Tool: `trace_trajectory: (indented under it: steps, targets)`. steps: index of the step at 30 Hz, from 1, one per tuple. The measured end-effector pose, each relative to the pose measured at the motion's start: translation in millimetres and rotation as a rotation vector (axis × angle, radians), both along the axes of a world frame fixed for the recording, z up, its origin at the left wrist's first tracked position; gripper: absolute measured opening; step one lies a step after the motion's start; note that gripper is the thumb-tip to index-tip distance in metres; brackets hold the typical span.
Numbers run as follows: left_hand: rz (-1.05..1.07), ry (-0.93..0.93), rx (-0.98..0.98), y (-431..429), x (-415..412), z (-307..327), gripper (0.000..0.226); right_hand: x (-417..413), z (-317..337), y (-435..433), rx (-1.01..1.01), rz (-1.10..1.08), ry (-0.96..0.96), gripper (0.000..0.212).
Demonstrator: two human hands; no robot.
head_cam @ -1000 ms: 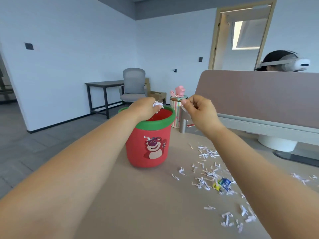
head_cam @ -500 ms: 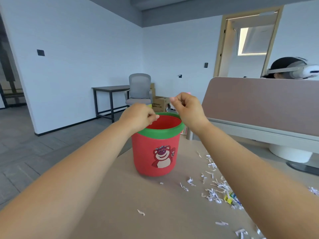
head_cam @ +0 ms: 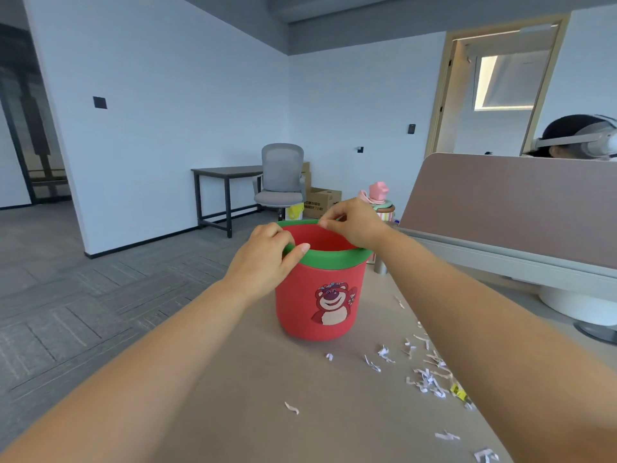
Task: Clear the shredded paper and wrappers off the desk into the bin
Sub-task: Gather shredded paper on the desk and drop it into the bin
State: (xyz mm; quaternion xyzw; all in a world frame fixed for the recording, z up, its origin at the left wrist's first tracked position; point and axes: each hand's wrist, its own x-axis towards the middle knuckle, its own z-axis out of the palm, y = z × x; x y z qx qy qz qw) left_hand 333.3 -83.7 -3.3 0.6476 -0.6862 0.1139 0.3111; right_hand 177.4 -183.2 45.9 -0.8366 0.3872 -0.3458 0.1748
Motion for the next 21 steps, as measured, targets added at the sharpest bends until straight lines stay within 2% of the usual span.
trace_trajectory:
  steps: [6,10,16,18,20,21]
  targets:
    - [0.003,0.021,0.000,0.0,-1.5,-3.0,0.041,-6.4,-6.5,11.0,-0.003,-0.022,-0.024,0.005]
    - [-0.015,0.057,0.011,3.3,-5.5,-1.8,0.040,-11.7,-12.7,20.1,-0.076,-0.063,-0.033,0.016]
    - [-0.028,-0.002,-0.259,30.0,-21.7,-21.2,0.037,-41.5,-27.5,52.5,-0.185,-0.112,-0.095,0.017]
    - [-0.046,-0.027,-0.286,43.6,-26.6,-37.1,0.035,-56.7,-37.3,63.7,-0.249,-0.146,-0.108,0.017]
    - [-0.080,-0.019,-0.204,56.3,-31.3,-58.5,0.034,-73.0,-52.7,77.1,-0.266,-0.183,-0.087,0.017]
    - [-0.097,0.001,-0.099,61.4,-34.2,-70.8,0.033,-81.0,-62.3,83.7,-0.254,-0.197,-0.061,0.017]
